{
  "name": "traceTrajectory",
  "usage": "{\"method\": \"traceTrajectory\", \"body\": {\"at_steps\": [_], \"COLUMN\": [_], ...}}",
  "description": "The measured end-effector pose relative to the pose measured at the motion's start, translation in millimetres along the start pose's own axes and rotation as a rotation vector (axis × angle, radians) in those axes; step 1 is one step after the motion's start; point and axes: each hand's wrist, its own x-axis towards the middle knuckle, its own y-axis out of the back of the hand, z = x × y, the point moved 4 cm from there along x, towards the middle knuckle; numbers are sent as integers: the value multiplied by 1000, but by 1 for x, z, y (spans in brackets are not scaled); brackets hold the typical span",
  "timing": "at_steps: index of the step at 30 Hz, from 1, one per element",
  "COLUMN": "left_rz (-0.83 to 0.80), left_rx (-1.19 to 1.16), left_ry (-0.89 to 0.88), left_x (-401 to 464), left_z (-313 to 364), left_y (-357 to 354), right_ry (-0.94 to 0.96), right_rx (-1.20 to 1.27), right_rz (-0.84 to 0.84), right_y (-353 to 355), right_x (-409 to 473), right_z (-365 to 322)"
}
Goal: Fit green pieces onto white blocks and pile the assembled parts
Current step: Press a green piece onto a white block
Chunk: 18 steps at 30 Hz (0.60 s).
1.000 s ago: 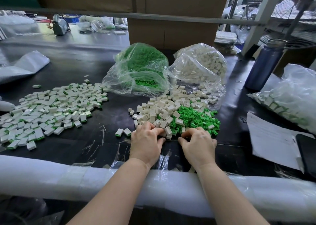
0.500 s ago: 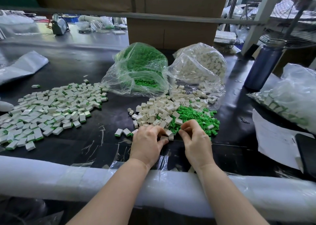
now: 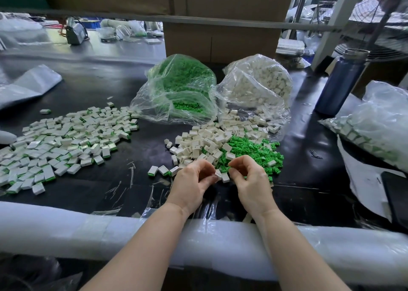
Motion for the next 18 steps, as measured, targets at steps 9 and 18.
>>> {"method": "traceTrajectory", "body": {"at_steps": [9,18], "left_rz": [-24,-82], "left_rx": [-80,-131], "left_ry": [-13,-27], "left_x": [1,-1], "left_z": [-2,-1], "left_y": [-1,-4], "right_ry": [-5,16], "right_rx": [117,149], "right_rz": [-20,-68], "right_y": [-2,-1], "right_x": [-1,-2], "right_z": [-1,-6]}}
